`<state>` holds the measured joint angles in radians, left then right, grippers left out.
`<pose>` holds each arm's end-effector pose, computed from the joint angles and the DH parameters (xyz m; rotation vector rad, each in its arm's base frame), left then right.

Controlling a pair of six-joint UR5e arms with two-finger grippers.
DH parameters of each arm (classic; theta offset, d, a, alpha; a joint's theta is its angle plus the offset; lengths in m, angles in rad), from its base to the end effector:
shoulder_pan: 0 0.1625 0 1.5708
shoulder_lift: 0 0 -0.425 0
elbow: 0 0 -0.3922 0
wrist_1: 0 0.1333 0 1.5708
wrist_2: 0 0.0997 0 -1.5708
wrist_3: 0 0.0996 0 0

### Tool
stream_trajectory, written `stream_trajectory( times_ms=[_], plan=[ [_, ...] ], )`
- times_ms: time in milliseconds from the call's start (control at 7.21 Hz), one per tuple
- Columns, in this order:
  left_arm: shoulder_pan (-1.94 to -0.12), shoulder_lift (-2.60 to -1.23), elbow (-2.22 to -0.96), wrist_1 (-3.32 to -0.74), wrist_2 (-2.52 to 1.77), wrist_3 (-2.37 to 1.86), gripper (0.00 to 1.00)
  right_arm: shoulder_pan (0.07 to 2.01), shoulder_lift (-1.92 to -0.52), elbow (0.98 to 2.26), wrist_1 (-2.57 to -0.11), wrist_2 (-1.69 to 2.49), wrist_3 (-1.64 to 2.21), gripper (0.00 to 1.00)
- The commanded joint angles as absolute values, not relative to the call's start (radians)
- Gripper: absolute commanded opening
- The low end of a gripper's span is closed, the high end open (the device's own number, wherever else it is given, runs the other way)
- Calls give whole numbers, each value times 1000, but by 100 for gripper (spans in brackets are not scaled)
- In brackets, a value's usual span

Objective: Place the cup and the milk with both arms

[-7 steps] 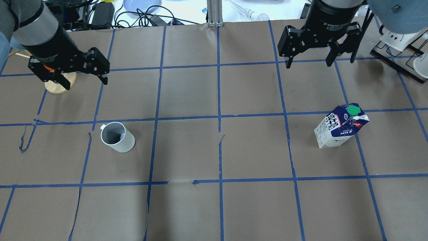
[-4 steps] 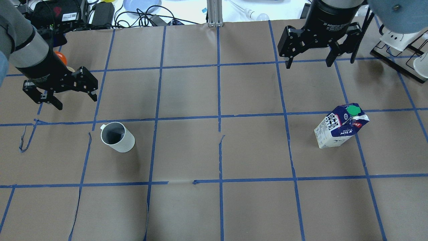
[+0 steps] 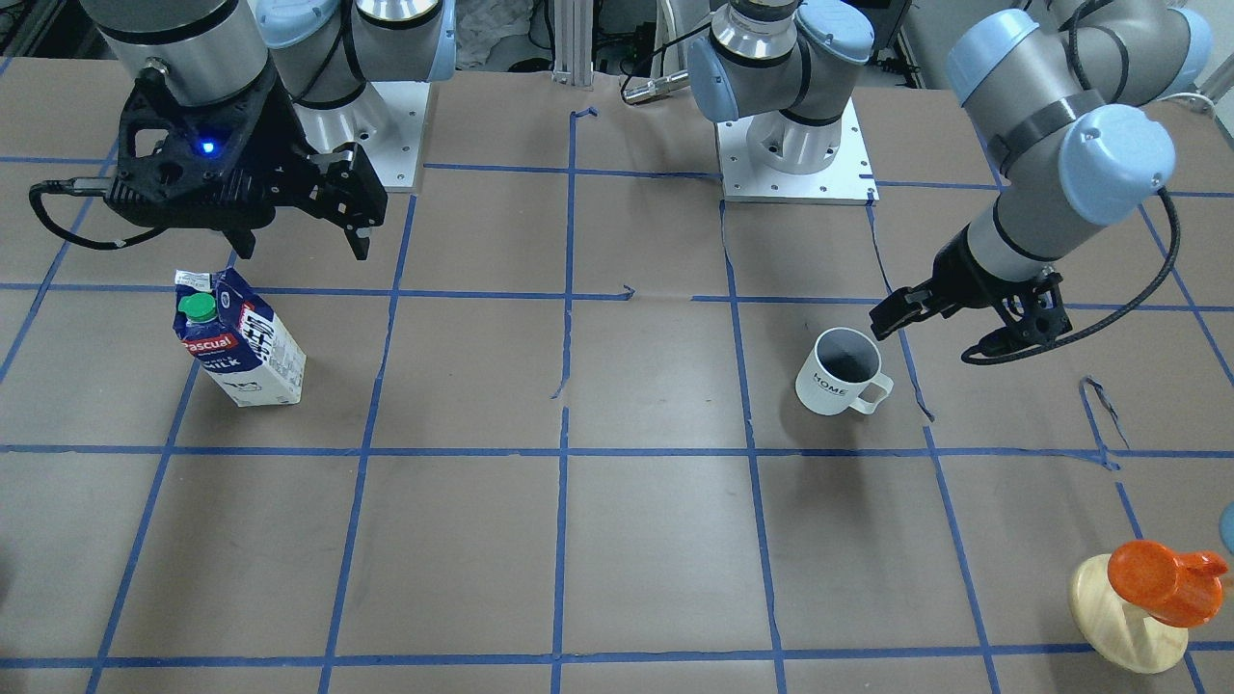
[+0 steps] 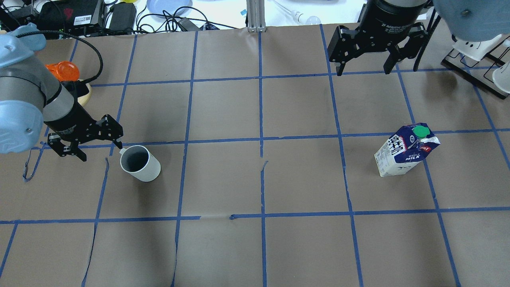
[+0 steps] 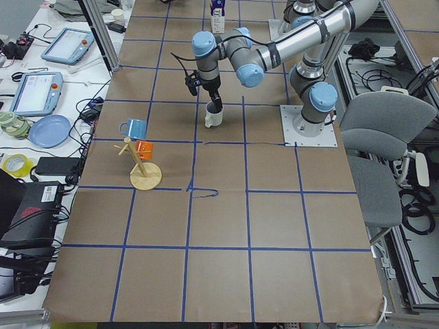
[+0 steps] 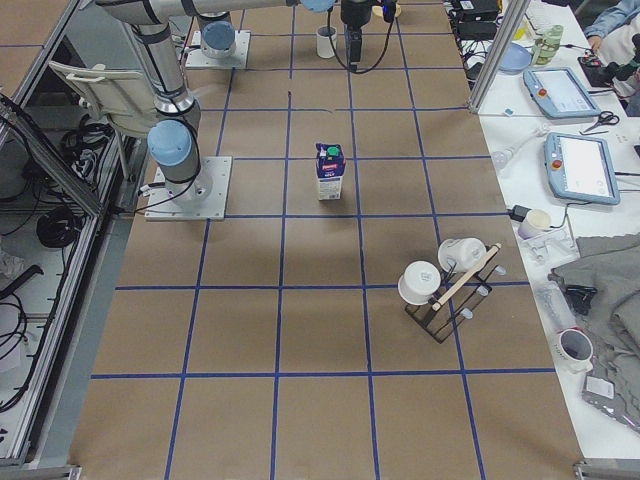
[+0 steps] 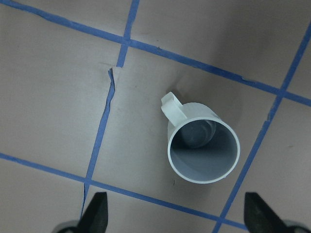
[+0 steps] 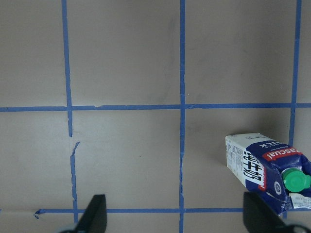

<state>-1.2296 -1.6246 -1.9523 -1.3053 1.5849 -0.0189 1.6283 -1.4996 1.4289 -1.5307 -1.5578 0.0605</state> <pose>0.0296 -0.4775 0.3065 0.5563 -3.0669 -0.2654 0.1645 -0.5156 0.5176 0.0044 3.1265 -0.0466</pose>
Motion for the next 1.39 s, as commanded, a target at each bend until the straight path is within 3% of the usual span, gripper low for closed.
stream_trajectory(
  times_ms=[0,693,832,970,1109,1248],
  plan=[
    [-1227,-1669,-1983,-1287,1585,-20,100,1629,-1494,1430,-1545,-1559,60,100],
    [-1227,-1764,-1990,-1209,1545,-5,100,1629,-1494,1431,-1545,-1557,60,100],
    [-1227,-1775,-1993,-1203,1530,-5,74,1629,-1494,1431,-1546,-1557,60,100],
    [-1227,-1779,-1991,-1203,1528,-6,19,1629,-1494,1431,-1548,-1557,60,100],
    [-1227,-1779,-1990,-1203,1528,-9,0,1629,-1494,1431,-1549,-1557,60,100],
    [-1227,-1779,-1982,-1203,1526,-14,0,1629,-1494,1431,-1552,-1557,60,100]
  ],
)
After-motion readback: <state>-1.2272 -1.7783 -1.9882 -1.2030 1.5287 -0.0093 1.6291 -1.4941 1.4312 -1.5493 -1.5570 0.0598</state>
